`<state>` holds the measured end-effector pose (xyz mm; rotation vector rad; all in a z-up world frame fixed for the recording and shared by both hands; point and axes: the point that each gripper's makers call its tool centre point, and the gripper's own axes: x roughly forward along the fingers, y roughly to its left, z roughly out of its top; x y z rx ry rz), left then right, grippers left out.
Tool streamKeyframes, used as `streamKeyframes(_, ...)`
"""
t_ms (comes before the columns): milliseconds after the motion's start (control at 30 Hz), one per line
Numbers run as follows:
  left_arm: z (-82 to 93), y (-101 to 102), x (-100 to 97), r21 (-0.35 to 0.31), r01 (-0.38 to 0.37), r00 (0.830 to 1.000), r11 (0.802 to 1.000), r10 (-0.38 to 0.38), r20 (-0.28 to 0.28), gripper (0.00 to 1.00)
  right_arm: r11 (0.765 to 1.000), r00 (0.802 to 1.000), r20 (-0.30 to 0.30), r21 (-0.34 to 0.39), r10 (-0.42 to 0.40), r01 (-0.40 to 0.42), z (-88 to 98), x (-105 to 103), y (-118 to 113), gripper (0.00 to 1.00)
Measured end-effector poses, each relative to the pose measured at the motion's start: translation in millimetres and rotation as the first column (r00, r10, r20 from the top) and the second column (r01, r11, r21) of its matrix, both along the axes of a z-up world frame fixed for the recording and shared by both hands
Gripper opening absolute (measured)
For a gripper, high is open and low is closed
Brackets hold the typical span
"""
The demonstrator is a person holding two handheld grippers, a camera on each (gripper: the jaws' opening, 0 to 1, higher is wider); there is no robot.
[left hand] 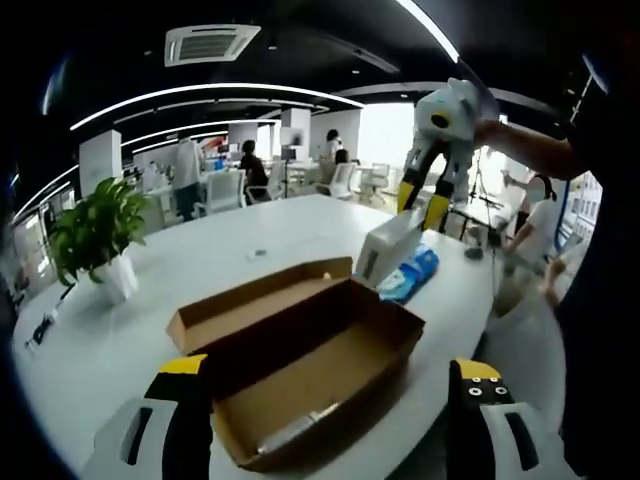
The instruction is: Operate the shoe box by opening the lid, removing the specified soft item, and placing it in the target area until the item is outside and the box remains undamaged.
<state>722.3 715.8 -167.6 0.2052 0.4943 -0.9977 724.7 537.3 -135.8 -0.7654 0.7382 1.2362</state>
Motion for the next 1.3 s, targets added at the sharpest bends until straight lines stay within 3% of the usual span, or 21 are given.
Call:
streamKeyframes(767, -0.7, -2.8, 2.5, -0.013, -0.002, 1.000, 1.000, 0.001, -0.017, 0.99, 1.000, 1.000, 0.024, -0.008, -0.007, 0.008, 9.8, -3.8, -68.4, 0.15)
streamKeyframes(1000, -1.4, -1.5, 6.7, -0.002, -0.008, 1.000, 1.000, 0.008, -0.021, 0.99, 0.999, 0.999, 0.023, 0.026, -0.026, 0.025, 12.8, -6.3, -86.6, 0.15)
streamKeyframes(1300, 0.2, -8.0, 10.0, 0.009, 0.001, 1.000, 1.000, 0.000, -0.023, 0.99, 0.999, 0.998, 0.027, 0.010, -0.054, 0.054, 9.4, -4.0, -125.8, 0.15)
